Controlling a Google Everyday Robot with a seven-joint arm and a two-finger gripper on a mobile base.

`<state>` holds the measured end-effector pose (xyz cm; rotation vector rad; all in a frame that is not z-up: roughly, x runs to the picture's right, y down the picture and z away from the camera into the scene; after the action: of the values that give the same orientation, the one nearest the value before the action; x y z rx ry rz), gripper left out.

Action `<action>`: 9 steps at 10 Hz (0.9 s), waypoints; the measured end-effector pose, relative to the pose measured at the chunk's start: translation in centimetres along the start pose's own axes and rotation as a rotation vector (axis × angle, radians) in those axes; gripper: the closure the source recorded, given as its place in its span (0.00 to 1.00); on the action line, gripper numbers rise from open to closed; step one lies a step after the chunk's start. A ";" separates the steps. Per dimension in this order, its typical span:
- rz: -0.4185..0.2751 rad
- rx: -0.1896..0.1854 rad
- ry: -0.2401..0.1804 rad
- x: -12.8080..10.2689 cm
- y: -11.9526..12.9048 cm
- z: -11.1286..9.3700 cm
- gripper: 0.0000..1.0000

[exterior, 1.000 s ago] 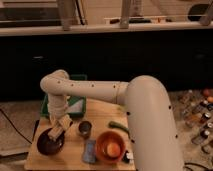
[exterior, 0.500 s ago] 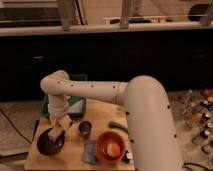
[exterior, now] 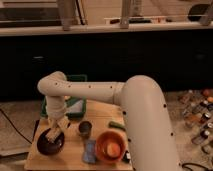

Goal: Place eraser in purple bowl

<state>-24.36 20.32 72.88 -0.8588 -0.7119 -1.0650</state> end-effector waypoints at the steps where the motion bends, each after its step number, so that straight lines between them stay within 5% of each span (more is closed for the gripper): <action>1: -0.018 -0.005 0.004 -0.3 -0.1 0.1 0.99; 7: -0.133 -0.020 0.015 -2.6 -1.3 0.1 1.00; 9: -0.177 -0.015 0.018 -3.5 -1.9 -0.2 0.89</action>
<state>-27.26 21.27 70.37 -0.8090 -0.7767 -1.2357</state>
